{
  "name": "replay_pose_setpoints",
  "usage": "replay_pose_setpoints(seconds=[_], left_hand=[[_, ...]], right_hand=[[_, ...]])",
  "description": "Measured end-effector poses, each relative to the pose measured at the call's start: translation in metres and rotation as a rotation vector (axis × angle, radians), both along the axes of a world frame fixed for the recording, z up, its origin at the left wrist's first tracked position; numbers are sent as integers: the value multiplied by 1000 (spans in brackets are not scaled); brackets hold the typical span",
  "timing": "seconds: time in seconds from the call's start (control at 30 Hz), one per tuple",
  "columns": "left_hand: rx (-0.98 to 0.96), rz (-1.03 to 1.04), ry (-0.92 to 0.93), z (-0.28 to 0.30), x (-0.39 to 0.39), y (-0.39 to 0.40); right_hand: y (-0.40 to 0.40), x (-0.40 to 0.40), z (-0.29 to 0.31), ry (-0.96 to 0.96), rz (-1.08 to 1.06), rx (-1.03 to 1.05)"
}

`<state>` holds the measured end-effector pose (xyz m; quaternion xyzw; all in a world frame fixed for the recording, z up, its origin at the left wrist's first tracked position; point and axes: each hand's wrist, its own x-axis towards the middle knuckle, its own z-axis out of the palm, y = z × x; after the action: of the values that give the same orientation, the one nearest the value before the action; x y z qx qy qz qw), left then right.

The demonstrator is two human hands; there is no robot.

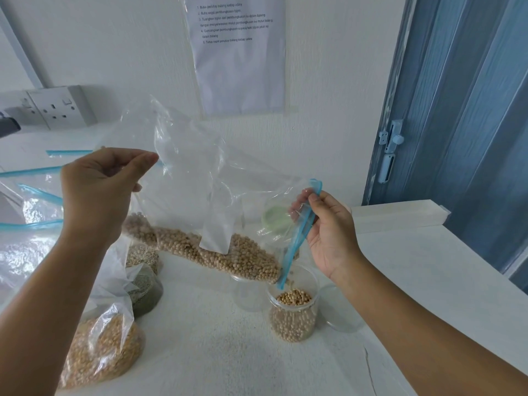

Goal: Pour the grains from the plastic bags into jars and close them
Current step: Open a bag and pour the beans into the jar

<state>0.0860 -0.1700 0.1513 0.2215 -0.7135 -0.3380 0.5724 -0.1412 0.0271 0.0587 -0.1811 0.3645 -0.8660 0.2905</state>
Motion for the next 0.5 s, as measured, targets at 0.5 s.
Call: replay_pose_setpoints(seconds=[0.5], left_hand=[[-7, -4, -5, 3, 0, -3]], right_hand=[[-1, -1, -1, -8, -5, -1]])
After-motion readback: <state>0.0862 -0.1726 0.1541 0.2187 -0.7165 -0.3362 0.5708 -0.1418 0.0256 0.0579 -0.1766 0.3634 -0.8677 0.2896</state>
